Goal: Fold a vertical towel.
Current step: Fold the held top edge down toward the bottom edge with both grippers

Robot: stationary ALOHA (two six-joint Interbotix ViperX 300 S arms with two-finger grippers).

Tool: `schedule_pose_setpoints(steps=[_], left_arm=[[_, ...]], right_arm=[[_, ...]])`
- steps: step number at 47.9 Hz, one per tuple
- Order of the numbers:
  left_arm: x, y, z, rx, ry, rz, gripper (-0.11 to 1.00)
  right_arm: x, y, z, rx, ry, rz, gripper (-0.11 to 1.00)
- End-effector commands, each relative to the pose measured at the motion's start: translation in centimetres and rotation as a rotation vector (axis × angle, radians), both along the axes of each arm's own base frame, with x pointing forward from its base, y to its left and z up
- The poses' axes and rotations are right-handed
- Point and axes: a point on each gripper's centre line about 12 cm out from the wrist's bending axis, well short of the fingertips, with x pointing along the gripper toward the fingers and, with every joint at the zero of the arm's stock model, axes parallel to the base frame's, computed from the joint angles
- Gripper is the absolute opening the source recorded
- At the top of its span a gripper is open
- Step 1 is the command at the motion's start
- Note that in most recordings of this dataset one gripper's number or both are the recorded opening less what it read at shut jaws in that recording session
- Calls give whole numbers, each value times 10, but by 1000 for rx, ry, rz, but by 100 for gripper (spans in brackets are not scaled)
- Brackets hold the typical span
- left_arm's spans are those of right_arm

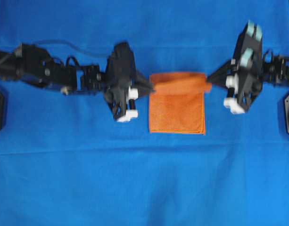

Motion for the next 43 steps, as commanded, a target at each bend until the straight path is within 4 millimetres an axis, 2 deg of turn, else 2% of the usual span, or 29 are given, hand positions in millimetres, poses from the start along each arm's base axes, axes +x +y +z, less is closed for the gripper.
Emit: schedule_pose_setpoints(steps=[1, 14, 22, 32, 37, 43], left_arm=[[-2, -9, 4, -2, -9, -20, 3], [-1, -25, -24, -6, 27, -54, 3], [2, -30, -33, -6, 7, -66, 3], [6, -33, -30, -4, -19, -75, 4], [7, -33, -30, -2, -22, -76, 10], [8, -33, -30, -3, -23, -75, 26]], right_arm=[[1, 8, -7, 24, 24, 13, 2], [12, 25, -38, 81, 102, 34, 2], [22, 28, -40, 82, 105, 43, 2], [26, 27, -40, 83, 103, 42, 2], [27, 27, -40, 83, 103, 42, 2], [27, 28, -39, 83, 100, 44, 2]])
